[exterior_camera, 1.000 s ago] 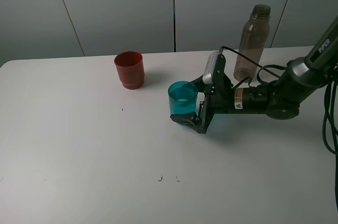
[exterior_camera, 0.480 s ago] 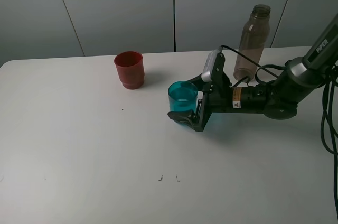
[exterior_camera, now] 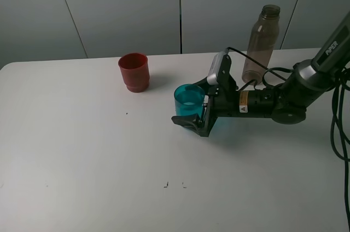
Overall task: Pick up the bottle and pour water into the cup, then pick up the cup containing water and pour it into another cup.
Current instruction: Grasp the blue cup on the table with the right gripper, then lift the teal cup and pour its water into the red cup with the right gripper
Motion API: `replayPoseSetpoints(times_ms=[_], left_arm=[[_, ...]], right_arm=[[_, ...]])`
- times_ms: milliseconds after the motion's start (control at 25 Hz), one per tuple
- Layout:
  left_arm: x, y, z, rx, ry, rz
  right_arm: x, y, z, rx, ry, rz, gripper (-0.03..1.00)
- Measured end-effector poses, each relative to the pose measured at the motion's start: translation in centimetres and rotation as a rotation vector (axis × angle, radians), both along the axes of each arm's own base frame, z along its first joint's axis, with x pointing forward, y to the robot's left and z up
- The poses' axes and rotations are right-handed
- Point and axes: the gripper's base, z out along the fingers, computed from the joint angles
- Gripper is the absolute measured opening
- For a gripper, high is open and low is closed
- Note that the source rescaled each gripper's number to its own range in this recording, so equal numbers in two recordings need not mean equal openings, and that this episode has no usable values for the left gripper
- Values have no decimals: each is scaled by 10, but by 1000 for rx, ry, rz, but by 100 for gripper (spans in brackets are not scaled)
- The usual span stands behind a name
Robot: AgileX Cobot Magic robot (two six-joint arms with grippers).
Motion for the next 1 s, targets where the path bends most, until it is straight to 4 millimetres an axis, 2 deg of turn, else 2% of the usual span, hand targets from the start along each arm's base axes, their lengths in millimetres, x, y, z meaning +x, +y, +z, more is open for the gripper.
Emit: replayPoseSetpoints(times_ms=[320, 360, 400, 440, 480, 560, 1000], left_arm=[[0, 0, 0, 0, 0, 0], [0, 0, 0, 0, 0, 0], [0, 0, 0, 0, 0, 0], [0, 0, 0, 0, 0, 0], [0, 0, 0, 0, 0, 0], [0, 0, 0, 0, 0, 0], [0, 0, 0, 0, 0, 0]], right_arm=[[-2, 4, 0, 2, 0, 12, 100], [-2, 4, 0, 2, 0, 12, 98], [-2, 4, 0, 2, 0, 12, 93], [-2, 4, 0, 2, 0, 12, 80], [-2, 4, 0, 2, 0, 12, 60], [-2, 4, 0, 6, 3, 8, 8], [-2, 4, 1, 8, 2, 8, 7]])
